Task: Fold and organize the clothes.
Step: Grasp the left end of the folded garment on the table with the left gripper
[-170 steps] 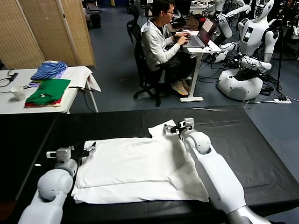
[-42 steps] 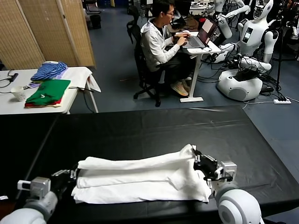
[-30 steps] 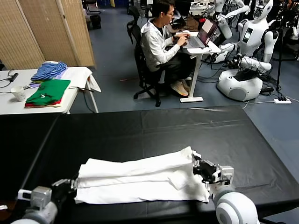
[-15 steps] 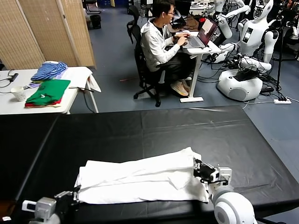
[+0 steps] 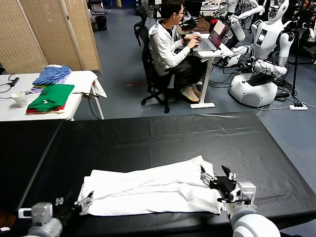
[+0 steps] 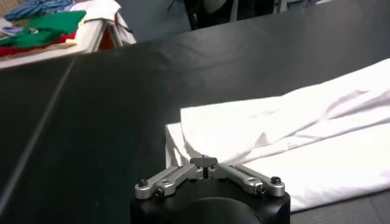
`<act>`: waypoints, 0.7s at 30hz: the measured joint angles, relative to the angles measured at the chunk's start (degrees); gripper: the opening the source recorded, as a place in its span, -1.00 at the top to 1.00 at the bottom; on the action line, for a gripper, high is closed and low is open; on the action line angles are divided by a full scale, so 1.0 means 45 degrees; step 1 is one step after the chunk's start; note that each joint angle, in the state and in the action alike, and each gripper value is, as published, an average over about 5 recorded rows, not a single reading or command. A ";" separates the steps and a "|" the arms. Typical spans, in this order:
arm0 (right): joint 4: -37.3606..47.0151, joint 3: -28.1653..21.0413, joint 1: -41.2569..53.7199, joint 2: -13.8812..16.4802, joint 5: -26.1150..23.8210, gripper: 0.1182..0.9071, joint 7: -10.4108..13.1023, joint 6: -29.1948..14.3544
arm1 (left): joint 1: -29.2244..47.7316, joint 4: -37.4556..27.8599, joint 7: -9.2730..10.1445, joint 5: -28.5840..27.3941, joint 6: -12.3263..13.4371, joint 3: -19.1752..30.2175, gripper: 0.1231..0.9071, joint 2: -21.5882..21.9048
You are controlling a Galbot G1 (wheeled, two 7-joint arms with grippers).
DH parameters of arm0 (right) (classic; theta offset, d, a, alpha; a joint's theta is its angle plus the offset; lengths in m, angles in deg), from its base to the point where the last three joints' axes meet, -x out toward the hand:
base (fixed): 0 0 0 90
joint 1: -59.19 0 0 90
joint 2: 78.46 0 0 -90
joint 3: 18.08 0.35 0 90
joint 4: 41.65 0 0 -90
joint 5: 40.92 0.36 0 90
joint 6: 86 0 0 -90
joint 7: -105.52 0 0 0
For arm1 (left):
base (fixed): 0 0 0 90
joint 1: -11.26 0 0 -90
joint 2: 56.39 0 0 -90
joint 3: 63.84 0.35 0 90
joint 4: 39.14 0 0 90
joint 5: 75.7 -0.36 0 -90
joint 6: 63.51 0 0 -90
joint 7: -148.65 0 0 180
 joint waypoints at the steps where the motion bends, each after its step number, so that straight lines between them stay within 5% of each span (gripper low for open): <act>1: -0.0035 0.0002 -0.0025 -0.0021 0.0000 -1.00 0.0001 0.0000 | -0.0003 0.0009 -0.0001 0.0051 0.0001 0.0032 -1.00 0.0002; 21: -0.0202 -0.0023 -0.0419 -0.0294 -0.0115 -1.00 0.0002 0.0000 | 0.0180 0.0126 -0.0111 0.0102 -0.0078 0.0180 -1.00 0.0047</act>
